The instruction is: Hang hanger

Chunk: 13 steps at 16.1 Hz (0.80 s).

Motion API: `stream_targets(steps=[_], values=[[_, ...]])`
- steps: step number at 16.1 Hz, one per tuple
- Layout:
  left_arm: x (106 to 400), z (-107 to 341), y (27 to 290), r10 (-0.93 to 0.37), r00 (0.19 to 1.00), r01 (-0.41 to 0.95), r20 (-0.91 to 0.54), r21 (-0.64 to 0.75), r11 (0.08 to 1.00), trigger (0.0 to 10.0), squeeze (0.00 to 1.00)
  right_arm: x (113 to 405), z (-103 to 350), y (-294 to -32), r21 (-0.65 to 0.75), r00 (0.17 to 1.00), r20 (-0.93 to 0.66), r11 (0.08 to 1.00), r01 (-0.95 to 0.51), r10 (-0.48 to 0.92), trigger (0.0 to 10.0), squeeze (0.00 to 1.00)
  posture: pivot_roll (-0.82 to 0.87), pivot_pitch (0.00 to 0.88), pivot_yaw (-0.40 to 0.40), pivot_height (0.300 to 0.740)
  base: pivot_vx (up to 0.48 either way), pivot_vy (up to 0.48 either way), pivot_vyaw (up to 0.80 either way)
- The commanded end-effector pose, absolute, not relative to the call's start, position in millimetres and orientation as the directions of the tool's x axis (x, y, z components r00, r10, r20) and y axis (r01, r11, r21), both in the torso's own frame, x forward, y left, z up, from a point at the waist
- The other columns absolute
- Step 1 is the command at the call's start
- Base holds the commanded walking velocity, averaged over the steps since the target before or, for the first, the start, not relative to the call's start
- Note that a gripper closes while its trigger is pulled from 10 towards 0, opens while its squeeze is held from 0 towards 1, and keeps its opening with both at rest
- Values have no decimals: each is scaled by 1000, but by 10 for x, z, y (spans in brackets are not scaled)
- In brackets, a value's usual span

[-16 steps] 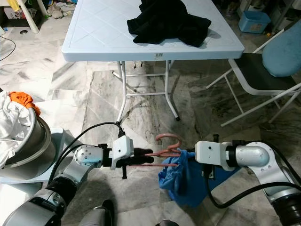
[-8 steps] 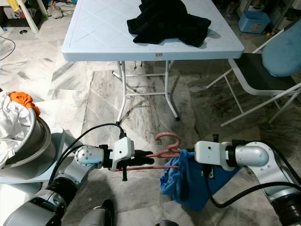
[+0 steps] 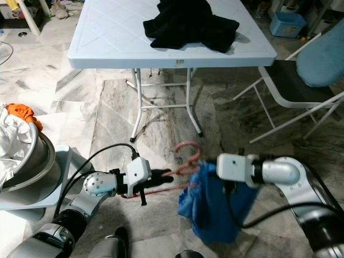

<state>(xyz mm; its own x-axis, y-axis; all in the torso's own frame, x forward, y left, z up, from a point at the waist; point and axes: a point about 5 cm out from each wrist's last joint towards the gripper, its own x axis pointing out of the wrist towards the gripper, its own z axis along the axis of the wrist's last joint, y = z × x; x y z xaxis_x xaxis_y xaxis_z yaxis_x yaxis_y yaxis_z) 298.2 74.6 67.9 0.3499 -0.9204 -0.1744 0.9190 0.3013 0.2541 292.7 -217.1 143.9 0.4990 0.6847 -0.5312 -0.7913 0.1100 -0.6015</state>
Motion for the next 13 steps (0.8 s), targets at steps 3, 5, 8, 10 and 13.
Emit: stream_targets(steps=[3, 5, 8, 10, 13], values=[[2960, 638, 781, -889, 439, 881, -130, 255, 398, 0, 0, 2987, 1475, -2214, -644, 556, -499, 144, -751, 664, 10000, 1000, -106, 229, -73, 740, 0, 0, 0], [2973, 627, 805, -859, 499, 849, -113, 264, 459, 0, 0, 3021, 1472, -2212, -681, 598, -468, 165, -713, 651, 10000, 1000, -105, 229, -71, 740, 0, 0, 0], [3038, 652, 834, -807, 579, 796, -112, 289, 531, 0, 0, 3126, 1449, -2198, -731, 711, -366, 288, -619, 600, 10000, 1000, -100, 229, -68, 740, 0, 0, 0], [3077, 730, 805, -797, 602, 780, -51, 253, 572, 0, 0, 3189, 1384, -2138, -708, 791, -275, 441, -551, 547, 10000, 1000, -97, 227, -67, 740, 0, 0, 0], [3097, 772, 789, -778, 628, 759, -14, 229, 609, 0, 0, 3242, 1271, -1984, -596, 880, -124, 675, -436, 458, 10000, 1000, -90, 227, -59, 740, 0, 0, 0]])
